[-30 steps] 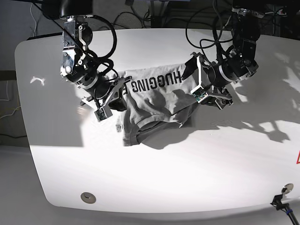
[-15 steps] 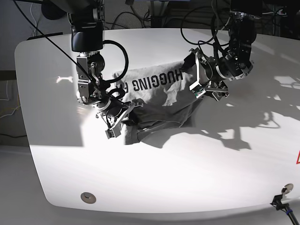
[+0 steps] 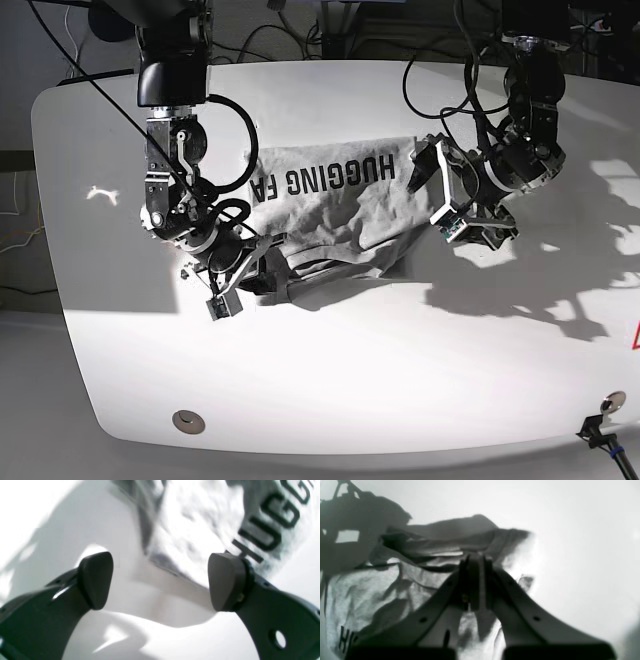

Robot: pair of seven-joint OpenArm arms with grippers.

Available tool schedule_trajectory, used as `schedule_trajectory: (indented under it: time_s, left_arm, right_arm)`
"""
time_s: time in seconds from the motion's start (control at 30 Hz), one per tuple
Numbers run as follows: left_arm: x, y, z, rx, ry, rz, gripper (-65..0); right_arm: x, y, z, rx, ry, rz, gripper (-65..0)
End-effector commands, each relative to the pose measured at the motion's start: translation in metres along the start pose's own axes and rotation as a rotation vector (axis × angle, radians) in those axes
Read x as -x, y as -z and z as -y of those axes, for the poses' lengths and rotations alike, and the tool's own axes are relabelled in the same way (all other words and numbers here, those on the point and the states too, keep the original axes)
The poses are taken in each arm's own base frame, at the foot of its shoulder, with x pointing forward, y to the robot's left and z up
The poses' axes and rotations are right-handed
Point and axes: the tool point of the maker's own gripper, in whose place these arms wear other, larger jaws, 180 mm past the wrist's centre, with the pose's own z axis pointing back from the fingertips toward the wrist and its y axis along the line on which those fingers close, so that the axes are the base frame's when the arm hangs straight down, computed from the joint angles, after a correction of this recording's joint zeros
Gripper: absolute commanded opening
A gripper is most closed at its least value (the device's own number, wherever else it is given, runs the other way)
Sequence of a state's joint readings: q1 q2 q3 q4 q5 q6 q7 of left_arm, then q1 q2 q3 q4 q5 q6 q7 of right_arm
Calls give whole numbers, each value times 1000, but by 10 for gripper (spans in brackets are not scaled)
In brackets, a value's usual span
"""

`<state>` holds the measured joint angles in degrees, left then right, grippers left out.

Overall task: Fold the T-shirt properly
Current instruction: 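Open both grippers and lift them away from the folded shirt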

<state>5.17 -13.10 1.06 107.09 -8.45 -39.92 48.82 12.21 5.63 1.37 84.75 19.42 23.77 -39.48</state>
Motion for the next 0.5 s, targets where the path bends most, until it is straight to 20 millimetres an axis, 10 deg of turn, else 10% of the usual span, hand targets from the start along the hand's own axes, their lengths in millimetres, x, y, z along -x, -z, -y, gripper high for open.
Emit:
schedule_trajectory:
  time_s: [0.0, 0.2, 0.47]
  left_arm:
    - [-9, -6, -5, -17, 7, 36, -91]
    - [12, -27, -37, -125, -81, 41, -92]
    - [21, -56, 0, -127, -216, 342, -92]
  right_arm:
    - [-32, -17, -14, -21, -54, 98, -629]
    - [-8, -66, -21, 101, -240, 85, -630]
    - [60, -127, -26, 204, -235, 167, -630]
